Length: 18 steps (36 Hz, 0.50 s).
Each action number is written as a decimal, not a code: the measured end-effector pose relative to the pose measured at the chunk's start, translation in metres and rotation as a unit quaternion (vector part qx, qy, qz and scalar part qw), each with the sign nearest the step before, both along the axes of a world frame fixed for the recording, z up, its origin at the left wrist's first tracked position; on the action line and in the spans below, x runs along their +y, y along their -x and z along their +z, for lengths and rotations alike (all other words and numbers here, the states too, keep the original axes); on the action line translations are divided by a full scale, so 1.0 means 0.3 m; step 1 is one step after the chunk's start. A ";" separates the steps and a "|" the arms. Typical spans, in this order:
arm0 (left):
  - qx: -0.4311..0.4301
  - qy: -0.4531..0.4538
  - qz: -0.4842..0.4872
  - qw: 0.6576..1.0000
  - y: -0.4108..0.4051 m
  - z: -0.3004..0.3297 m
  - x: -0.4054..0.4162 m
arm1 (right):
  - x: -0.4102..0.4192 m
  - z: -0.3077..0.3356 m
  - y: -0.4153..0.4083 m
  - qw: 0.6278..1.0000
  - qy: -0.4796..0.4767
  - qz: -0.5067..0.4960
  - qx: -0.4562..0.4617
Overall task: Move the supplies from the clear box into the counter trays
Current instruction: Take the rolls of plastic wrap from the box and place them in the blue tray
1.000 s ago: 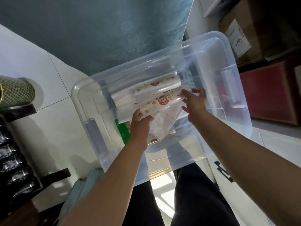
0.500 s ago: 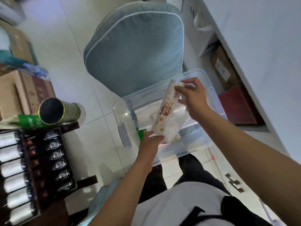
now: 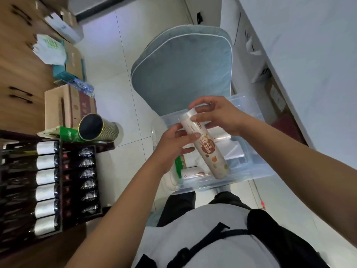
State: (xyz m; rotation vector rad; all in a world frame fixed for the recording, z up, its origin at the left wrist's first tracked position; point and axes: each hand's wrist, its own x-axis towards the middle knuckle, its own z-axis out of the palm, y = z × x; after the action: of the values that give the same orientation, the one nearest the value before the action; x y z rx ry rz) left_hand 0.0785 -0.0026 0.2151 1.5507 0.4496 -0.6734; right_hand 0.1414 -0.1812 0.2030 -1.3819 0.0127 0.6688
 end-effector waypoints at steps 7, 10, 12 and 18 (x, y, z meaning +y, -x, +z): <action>0.015 0.055 0.097 0.994 0.070 -0.046 -0.026 | 0.014 -0.025 0.013 0.999 0.039 0.005 0.019; 0.018 0.070 0.118 0.990 0.082 -0.065 -0.017 | -0.003 -0.042 0.022 0.997 0.068 0.026 0.032; 0.022 0.079 0.135 0.987 0.085 -0.086 -0.005 | -0.034 -0.060 0.039 0.990 0.112 0.075 0.044; 0.051 0.097 0.151 0.983 0.111 -0.168 0.009 | -0.096 -0.134 0.169 0.963 0.187 0.169 0.101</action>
State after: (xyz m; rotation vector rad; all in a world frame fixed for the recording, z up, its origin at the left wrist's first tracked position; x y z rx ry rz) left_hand 0.0452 0.0001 0.1646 1.2363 0.6617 -0.5454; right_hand 0.0908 -0.2101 0.1628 -1.6909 0.0696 1.1358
